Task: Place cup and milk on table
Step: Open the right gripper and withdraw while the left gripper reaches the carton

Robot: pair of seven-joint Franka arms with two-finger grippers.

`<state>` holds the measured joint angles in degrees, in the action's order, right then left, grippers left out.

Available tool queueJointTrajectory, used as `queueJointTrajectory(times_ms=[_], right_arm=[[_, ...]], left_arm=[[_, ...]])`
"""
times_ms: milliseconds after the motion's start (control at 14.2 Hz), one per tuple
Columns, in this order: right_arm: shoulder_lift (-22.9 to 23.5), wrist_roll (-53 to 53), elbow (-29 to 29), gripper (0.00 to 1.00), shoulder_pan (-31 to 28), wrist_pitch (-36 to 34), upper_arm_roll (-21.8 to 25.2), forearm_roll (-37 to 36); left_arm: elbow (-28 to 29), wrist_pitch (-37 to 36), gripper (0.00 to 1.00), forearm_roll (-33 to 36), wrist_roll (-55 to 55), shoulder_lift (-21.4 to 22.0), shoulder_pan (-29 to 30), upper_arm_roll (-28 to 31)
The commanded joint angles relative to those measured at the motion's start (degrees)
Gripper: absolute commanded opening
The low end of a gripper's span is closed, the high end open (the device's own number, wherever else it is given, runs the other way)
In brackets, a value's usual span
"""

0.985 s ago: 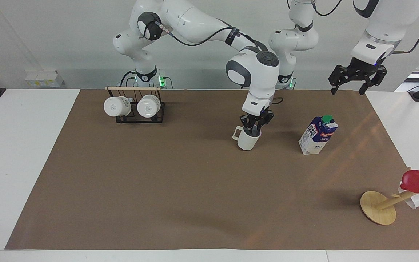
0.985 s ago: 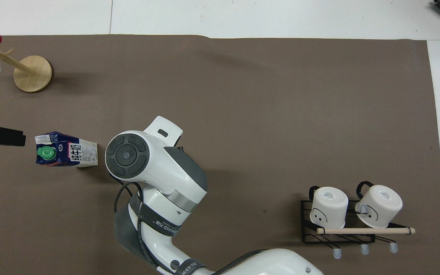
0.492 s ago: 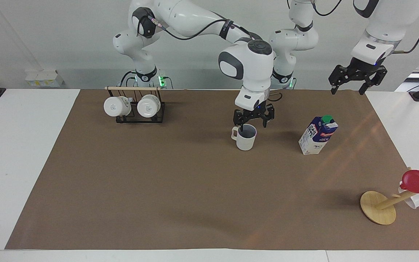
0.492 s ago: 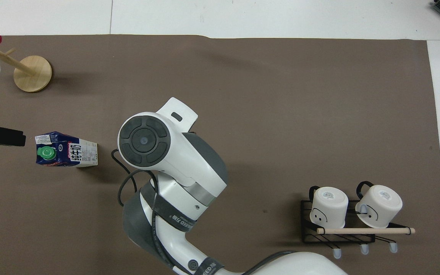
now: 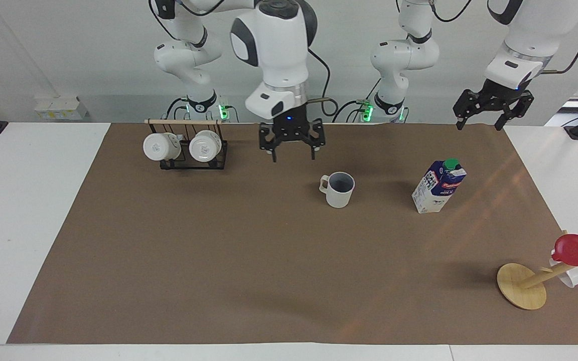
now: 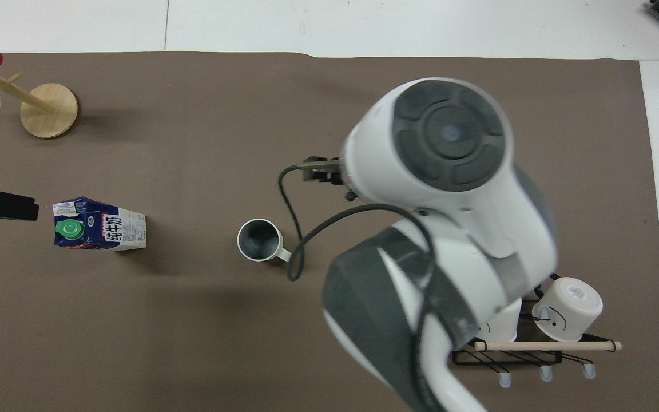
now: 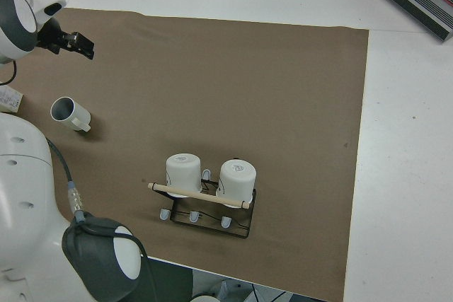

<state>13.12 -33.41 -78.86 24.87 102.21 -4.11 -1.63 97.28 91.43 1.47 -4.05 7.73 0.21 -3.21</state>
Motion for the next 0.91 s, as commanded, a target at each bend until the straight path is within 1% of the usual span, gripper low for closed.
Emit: queueJointTrajectory(times_ms=[0, 70, 211, 281, 352, 422, 492, 633, 703, 774, 844], right_arm=[[-6.9, 3.3, -3.5, 1.0, -9.2, -4.2, -0.6, 3.2], [-8.0, 5.4, -3.5, 1.0, -12.1, -6.8, -0.5, 3.2], [-9.9, 10.2, -3.5, 1.0, -17.2, -9.7, -0.1, 3.0], [-10.5, 12.0, -3.4, 1.0, -19.7, -10.1, -0.1, 2.8], [-10.7, 12.7, -3.4, 1.0, -21.8, -10.2, 0.0, 2.4], [-11.0, 12.8, -3.1, 1.0, -24.1, -10.3, 0.0, 2.3], [-11.0, 12.8, -2.5, 1.0, -26.1, -10.7, 0.0, 2.4], [-10.8, 12.8, -0.7, 1.0, -28.7, -12.0, 0.0, 2.3], [-10.6, 12.8, -0.1, 1.0, -29.4, -13.2, 0.0, 2.1], [-10.6, 12.8, 0.0, 1.0, -29.4, -14.7, -0.1, 2.0], [-10.6, 12.8, 0.5, 1.0, -29.4, -16.4, -0.1, 2.0]], left_arm=[[-0.9, -1.9, 1.0, 1.3, 0.1, 0.4, -0.6, 0.3], [-0.9, -2.0, 1.0, 1.3, 0.2, 0.4, -0.6, 0.3], [-0.9, -2.0, 1.0, 1.3, 0.1, 0.4, -0.6, 0.3], [-0.1, -1.9, 1.0, 1.3, 0.1, 0.7, -0.6, 0.3], [1.8, -0.8, 1.0, 1.2, 0.3, 2.0, -0.6, 0.3], [4.5, 1.0, 1.0, 1.2, 0.2, 2.9, -0.6, 0.4], [8.6, 4.5, 1.0, 1.2, 0.1, 4.2, -0.6, 0.4], [20.6, 16.3, 1.0, 1.2, -0.2, 7.4, -0.6, 0.6], [25.3, 21.6, 1.0, 1.2, -0.6, 8.3, -0.2, 0.6], [27.5, 24.5, 1.0, 1.2, -0.6, 8.2, 0.6, 0.6], [28.5, 25.6, 1.0, 1.2, -0.7, 7.9, 0.6, 0.6]])
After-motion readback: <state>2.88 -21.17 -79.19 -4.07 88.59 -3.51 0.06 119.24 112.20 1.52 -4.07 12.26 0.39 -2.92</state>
